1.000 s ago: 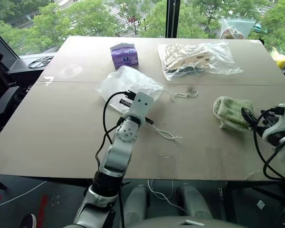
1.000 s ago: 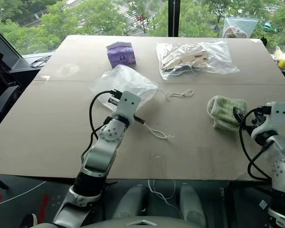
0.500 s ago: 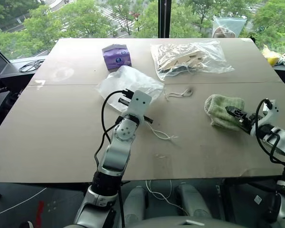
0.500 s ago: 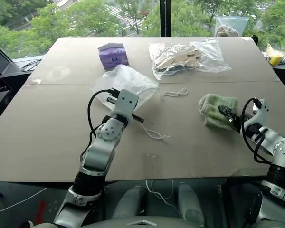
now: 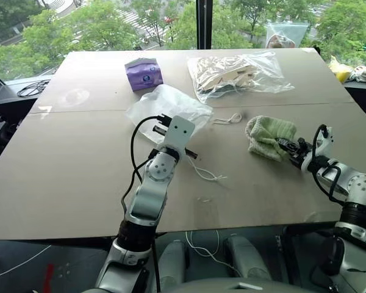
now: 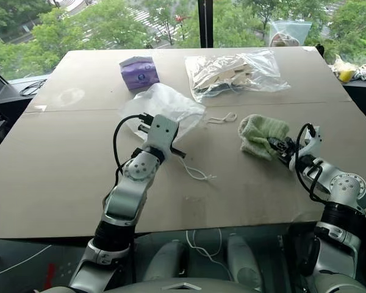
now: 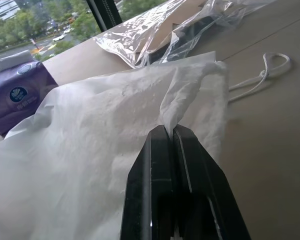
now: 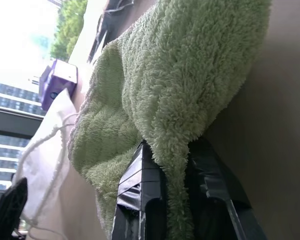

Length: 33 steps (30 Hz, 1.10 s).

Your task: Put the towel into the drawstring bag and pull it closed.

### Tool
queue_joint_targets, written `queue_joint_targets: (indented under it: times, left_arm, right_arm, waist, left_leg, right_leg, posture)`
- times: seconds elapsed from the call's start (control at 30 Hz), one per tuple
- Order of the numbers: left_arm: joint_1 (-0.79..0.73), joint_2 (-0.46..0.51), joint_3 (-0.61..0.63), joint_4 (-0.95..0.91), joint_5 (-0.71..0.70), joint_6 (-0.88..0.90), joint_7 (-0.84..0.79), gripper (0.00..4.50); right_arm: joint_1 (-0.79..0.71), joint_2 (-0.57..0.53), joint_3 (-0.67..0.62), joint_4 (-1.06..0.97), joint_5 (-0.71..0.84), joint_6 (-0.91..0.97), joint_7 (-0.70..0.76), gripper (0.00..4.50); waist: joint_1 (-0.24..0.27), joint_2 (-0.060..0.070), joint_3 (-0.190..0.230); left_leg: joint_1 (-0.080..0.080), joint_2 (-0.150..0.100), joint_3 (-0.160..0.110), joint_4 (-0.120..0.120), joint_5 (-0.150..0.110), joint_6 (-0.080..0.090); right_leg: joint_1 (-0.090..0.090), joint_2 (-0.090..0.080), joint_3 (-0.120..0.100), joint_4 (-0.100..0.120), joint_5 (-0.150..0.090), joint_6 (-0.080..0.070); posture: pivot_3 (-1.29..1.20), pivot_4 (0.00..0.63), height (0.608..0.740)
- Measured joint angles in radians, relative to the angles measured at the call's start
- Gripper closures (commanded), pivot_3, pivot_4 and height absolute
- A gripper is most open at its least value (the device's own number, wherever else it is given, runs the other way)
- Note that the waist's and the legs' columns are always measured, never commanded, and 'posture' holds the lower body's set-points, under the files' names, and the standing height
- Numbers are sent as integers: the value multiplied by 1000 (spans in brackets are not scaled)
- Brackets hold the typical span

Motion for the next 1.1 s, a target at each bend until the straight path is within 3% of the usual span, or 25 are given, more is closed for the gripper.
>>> queue_joint_targets:
  times: [0.2,0.4,0.7,0.83,1.03,1.1]
  left_arm:
    - [-1,17,43,0,-129,-8,-119,4500]
    - [-24,30,125,-38,-322,32,-247,4500]
    - [-66,49,224,-89,-611,221,-337,4500]
    - [-67,82,224,-89,-650,248,-344,4500]
    - [-67,98,208,-89,-673,251,-348,4500]
    - [-67,96,201,-90,-688,251,-346,4500]
  right_arm:
    - [17,46,7,-217,328,91,41,4473]
    - [131,46,124,-362,495,101,31,4473]
    - [224,-49,307,-438,405,46,94,4473]
    - [227,-62,367,-451,327,0,101,4473]
    - [227,-27,404,-451,257,-50,0,4473]
    - [247,-91,465,-475,189,-33,-17,4473]
  waist:
    - [13,5,3]
    - [23,5,3]
    - [26,4,3]
    - [28,4,3]
    - [30,4,3]
    - [32,4,3]
  left_leg:
    - [-6,-1,-2,-1,0,0]
    - [-8,-1,-2,-2,-1,1]
    - [-6,-1,-2,-1,-1,1]
    - [-6,-1,-2,-2,-1,1]
    - [-7,-1,-2,-2,-1,1]
    - [-7,-1,-2,-2,-1,1]
  right_leg:
    - [-4,0,-1,-1,0,0]
    - [-4,-1,-1,-4,0,0]
    - [-3,0,-1,-4,0,0]
    - [-4,0,-1,-4,0,0]
    - [-4,-1,-1,-5,0,0]
    - [-4,-1,-1,-5,-1,0]
  posture:
    - [0,150,740]
    - [0,150,740]
    - [0,150,740]
    - [0,150,740]
    - [0,150,740]
    - [0,150,740]
